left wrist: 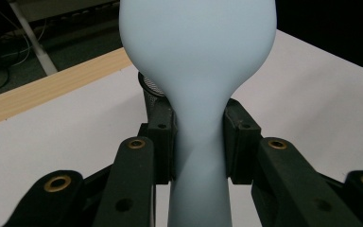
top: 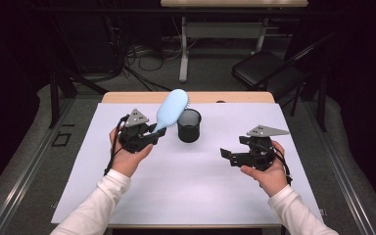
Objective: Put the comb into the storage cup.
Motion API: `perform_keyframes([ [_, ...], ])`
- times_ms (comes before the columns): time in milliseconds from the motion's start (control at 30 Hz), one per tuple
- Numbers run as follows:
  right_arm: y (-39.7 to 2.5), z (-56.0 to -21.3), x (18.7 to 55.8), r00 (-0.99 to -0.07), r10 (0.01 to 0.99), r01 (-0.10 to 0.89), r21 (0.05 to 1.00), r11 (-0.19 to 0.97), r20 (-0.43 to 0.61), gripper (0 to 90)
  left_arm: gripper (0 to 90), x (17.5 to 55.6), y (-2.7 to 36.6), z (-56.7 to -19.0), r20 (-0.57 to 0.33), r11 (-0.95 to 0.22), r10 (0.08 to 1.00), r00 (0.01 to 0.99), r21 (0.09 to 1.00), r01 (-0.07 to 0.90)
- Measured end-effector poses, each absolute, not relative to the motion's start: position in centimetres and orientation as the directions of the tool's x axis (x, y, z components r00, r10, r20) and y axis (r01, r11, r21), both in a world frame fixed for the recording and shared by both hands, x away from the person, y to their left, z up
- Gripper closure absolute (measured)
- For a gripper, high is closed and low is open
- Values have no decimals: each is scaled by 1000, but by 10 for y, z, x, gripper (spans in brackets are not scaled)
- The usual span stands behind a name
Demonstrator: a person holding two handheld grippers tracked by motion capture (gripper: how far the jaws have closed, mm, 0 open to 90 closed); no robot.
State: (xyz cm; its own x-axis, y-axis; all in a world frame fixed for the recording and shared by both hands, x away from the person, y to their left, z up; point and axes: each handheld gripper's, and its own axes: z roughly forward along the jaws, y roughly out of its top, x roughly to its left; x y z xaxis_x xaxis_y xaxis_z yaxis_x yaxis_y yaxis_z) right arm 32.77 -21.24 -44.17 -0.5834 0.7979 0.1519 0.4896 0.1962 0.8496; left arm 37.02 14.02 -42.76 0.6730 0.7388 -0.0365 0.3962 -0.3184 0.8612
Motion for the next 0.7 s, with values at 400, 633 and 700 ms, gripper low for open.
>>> perform_keyframes([
  [400,-203,-431,353,-579,797,528,823,209,169,141,695,373,138,-426,-33,-323,741,670,858,399],
  [633,-196,-424,367,-580,799,531,819,219,162,141,695,376,137,-425,-34,-318,746,665,859,400],
  [700,-194,-424,370,-578,799,534,817,219,164,141,695,376,137,-425,-33,-319,746,665,859,400],
])
